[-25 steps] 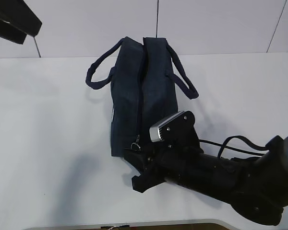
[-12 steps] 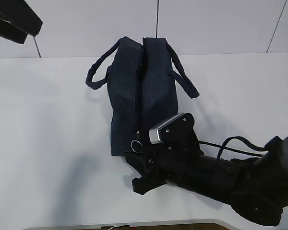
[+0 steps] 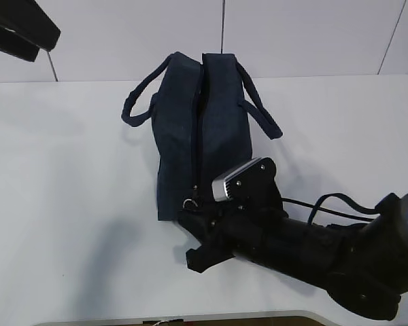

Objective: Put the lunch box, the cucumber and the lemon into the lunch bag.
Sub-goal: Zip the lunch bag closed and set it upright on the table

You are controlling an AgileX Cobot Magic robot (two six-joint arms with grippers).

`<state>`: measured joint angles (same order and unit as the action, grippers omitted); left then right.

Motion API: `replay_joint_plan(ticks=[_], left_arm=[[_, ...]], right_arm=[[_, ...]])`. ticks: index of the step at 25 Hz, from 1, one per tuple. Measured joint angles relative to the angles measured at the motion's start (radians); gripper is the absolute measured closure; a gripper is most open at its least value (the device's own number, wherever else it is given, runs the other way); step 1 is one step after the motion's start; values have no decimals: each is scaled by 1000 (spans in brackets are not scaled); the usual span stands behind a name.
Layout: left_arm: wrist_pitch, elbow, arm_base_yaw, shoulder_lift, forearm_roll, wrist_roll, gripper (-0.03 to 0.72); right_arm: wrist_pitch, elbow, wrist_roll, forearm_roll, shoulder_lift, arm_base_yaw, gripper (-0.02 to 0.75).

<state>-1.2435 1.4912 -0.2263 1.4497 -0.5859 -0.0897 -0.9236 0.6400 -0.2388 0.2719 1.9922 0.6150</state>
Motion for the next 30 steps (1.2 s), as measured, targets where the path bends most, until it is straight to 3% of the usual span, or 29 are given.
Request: replay_joint_plan(ticks=[12, 17, 21, 30], left_arm=[[0, 0, 0, 0, 0, 0, 443], [0, 0, 0, 0, 0, 0, 445], [0, 0, -1, 0, 0, 0, 445], [-2, -21, -104, 0, 146, 0, 445]], right_arm=[[-13, 0, -1, -39, 0, 0, 597], [0, 0, -29, -40, 0, 0, 724], [0, 0, -58, -40, 0, 0, 733], [56, 0, -83, 8, -38, 0, 733]])
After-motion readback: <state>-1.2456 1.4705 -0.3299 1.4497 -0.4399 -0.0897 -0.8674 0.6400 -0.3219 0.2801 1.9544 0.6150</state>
